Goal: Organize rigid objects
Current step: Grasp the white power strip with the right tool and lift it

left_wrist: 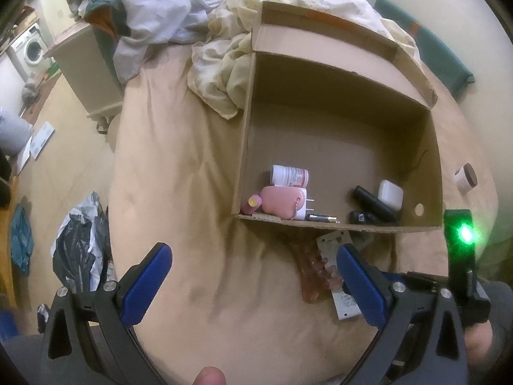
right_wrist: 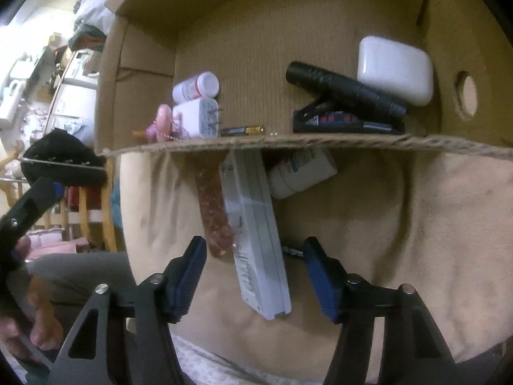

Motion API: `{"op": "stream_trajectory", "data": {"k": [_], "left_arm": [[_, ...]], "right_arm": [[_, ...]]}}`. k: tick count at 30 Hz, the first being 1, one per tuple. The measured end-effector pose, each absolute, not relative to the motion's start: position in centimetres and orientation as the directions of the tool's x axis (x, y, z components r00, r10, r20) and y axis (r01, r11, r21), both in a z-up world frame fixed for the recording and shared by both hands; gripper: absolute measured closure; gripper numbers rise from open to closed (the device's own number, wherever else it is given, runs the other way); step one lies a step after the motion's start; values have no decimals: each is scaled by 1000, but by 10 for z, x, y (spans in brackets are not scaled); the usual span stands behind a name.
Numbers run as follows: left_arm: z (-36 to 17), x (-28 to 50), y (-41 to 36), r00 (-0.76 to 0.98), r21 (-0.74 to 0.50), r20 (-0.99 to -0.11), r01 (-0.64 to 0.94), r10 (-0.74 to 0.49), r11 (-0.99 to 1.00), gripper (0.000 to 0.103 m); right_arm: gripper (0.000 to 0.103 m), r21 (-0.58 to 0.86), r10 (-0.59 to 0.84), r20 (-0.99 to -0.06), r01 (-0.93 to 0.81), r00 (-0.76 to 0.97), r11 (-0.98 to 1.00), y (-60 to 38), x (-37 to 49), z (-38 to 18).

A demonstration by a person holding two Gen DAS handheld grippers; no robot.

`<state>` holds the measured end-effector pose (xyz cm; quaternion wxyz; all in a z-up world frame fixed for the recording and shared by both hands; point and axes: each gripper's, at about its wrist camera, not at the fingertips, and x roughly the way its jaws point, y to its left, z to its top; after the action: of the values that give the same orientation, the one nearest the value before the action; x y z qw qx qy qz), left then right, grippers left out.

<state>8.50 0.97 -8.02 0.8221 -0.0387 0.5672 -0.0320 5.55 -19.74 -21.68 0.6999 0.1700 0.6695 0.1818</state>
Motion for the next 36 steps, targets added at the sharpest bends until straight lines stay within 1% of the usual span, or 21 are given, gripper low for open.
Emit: {"op": "stream_trajectory", "data": {"k": [2,3,4,7,9,14,16,17,18,19,23,27,32,36], "left_arm": [[-80,85,9,353,-101,-931,11,-98,995,1],[-80,85,8,354,-100,-930,13,-98,995,1],[-80,85,8,355,-99,-930,12,-97,995,1],[-80,85,8,357,-100,-929,9,-97,995,1],[-81,85,7,354,-99,-930,9,-96,995,1],[-83,86,8,347,-84,-934,7,-82,996,1],[-85,88,9,344,-83,-936,-1,-78,997,1],[-85,88,9,343,-83,-936,-3,-77,997,1],[-85,89,10,342,-82,-937,-5,-75,997,1],[-85,90,10,342,-81,-937,-6,-74,997,1],[-86,91,9,342,-75,-937,-4,-69,997,1],[-86,90,12,337,-85,-938,-13,-76,996,1],[-87,91,14,330,-97,-940,-17,-86,995,1],[-88,90,8,330,-82,-941,3,-79,997,1]], "right_arm": [[41,477,479,-878,-59,19,877,-191,54,-219],[48,481,483,-875,-80,18,873,-186,53,-217],[49,477,482,-876,-117,24,871,-181,50,-214],[50,469,491,-870,-236,42,851,-161,42,-202],[50,420,453,-890,-289,55,860,-148,40,-202],[51,306,348,-933,-304,92,902,-135,40,-215],[60,296,338,-937,-315,86,902,-133,40,-216],[61,289,331,-940,-323,83,901,-133,38,-216],[66,285,326,-943,-331,74,900,-133,36,-216],[78,268,305,-950,-339,60,902,-134,33,-215],[81,237,274,-960,-372,50,897,-139,22,-209],[81,274,317,-946,-344,74,898,-157,13,-187],[81,338,404,-901,-323,162,884,-190,10,-136],[81,342,451,-843,-353,293,871,-206,3,-87]]}}
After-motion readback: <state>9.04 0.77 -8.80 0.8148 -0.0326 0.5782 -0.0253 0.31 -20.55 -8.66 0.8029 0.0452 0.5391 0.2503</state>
